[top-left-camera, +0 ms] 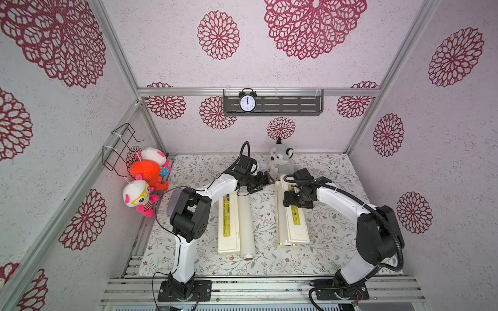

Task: Put plastic wrap rolls into dispensers
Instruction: Close the lid on the plastic wrap cutting box.

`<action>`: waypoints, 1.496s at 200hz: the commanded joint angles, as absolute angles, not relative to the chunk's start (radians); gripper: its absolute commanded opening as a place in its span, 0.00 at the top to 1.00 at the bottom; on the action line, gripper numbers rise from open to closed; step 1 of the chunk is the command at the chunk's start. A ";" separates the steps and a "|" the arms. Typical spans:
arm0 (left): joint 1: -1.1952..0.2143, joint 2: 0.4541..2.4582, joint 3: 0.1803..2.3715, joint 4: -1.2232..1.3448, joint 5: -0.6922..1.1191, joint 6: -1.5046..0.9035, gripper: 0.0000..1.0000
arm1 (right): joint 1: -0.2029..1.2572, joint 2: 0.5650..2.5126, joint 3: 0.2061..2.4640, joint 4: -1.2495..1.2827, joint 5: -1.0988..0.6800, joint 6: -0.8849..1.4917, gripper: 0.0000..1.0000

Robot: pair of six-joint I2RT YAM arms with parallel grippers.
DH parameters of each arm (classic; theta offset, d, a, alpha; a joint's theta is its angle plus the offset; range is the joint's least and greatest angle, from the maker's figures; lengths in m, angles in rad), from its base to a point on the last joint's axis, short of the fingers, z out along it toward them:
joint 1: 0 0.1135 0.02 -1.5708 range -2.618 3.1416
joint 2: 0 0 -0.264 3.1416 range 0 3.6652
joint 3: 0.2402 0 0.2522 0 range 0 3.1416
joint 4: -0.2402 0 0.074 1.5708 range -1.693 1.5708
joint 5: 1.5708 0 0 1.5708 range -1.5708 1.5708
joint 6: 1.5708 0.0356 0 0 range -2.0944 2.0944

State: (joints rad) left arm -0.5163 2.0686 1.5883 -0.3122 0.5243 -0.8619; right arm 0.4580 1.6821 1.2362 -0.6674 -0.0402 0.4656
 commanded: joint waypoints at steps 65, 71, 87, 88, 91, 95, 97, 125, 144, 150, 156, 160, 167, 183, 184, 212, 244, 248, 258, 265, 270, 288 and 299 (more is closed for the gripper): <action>-0.511 2.096 1.573 -0.192 0.598 -0.910 0.12 | 0.536 1.735 1.311 -0.657 -0.033 0.592 0.20; -0.512 2.100 1.572 -0.185 0.605 -0.914 0.12 | 0.538 1.737 1.309 -0.657 -0.034 0.595 0.20; -0.517 2.113 1.577 -0.180 0.616 -0.917 0.12 | 0.545 1.738 1.305 -0.655 -0.032 0.606 0.20; -0.518 2.114 1.577 -0.181 0.617 -0.917 0.12 | 0.546 1.738 1.305 -0.655 -0.032 0.606 0.20; -0.518 2.117 1.577 -0.181 0.619 -0.916 0.12 | 0.547 1.739 1.306 -0.656 -0.031 0.608 0.20; -0.521 2.120 1.579 -0.182 0.621 -0.916 0.12 | 0.549 1.738 1.307 -0.658 -0.028 0.611 0.20; -0.521 2.121 1.579 -0.183 0.622 -0.916 0.12 | 0.551 1.738 1.307 -0.659 -0.027 0.612 0.20; -0.531 2.144 1.577 -0.189 0.627 -0.916 0.12 | 0.570 1.729 1.307 -0.672 0.011 0.609 0.20; -0.537 2.159 1.568 -0.170 0.649 -0.924 0.13 | 0.583 1.727 1.299 -0.673 0.037 0.597 0.19; -0.540 2.161 1.563 -0.160 0.657 -0.928 0.13 | 0.585 1.727 1.296 -0.674 0.043 0.592 0.19; -0.541 2.160 1.556 -0.145 0.667 -0.932 0.13 | 0.587 1.725 1.292 -0.671 0.045 0.588 0.19; -0.543 2.159 1.553 -0.134 0.675 -0.935 0.13 | 0.589 1.724 1.286 -0.666 0.045 0.585 0.19; -0.546 2.159 1.545 -0.116 0.689 -0.937 0.12 | 0.591 1.721 1.278 -0.658 0.044 0.581 0.19; -0.551 2.157 1.524 -0.076 0.715 -0.951 0.12 | 0.592 1.705 1.260 -0.638 0.042 0.579 0.19; -0.551 2.156 1.524 -0.076 0.715 -0.952 0.12 | 0.592 1.705 1.259 -0.637 0.043 0.578 0.19; -0.562 2.163 1.520 -0.071 0.722 -0.953 0.12 | 0.594 1.673 1.242 -0.627 0.055 0.555 0.19; -0.571 2.167 1.520 -0.055 0.727 -0.965 0.13 | 0.594 1.655 1.219 -0.591 0.023 0.549 0.19; -0.571 2.167 1.519 -0.055 0.728 -0.965 0.13 | 0.593 1.653 1.215 -0.586 0.019 0.553 0.19; -0.574 2.163 1.516 -0.055 0.724 -0.964 0.12 | 0.595 1.645 1.207 -0.582 0.031 0.562 0.19; -0.575 2.161 1.514 -0.057 0.722 -0.963 0.12 | 0.595 1.634 1.199 -0.576 0.037 0.567 0.19; -0.576 2.159 1.513 -0.057 0.719 -0.963 0.12 | 0.595 1.627 1.195 -0.574 0.037 0.568 0.19; -0.578 2.157 1.510 -0.057 0.713 -0.960 0.12 | 0.595 1.610 1.192 -0.577 0.043 0.574 0.19; -0.581 2.156 1.512 -0.056 0.713 -0.959 0.12 | 0.595 1.595 1.184 -0.570 0.045 0.579 0.19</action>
